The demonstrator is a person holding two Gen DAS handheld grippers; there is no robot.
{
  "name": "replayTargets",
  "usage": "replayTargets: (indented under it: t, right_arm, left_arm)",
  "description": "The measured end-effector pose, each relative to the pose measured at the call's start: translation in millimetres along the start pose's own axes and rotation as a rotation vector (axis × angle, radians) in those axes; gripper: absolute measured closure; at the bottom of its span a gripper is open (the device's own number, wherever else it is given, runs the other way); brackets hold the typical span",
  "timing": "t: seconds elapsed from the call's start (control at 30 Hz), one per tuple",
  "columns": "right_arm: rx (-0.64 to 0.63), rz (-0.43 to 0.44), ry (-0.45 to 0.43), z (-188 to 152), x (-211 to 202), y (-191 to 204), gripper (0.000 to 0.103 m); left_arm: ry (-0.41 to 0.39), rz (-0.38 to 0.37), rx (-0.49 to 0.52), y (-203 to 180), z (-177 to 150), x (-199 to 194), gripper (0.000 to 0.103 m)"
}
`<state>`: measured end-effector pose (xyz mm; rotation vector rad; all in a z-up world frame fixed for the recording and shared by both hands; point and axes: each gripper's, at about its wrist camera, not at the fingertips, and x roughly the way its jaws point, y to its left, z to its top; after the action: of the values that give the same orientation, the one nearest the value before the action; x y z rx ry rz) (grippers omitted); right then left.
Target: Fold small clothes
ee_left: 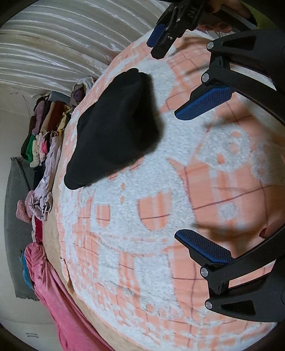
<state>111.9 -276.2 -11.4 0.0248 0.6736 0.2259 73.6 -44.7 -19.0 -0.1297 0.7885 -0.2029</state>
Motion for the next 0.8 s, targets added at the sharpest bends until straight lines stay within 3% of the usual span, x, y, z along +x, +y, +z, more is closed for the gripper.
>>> replayTargets:
  t: [0.8]
  right_arm:
    - [-0.001,-0.002,0.023,-12.0,-5.1,4.5,0.005]
  left_arm:
    - [-0.010,0.041,0.002,1.2,-5.2,-5.7,0.010]
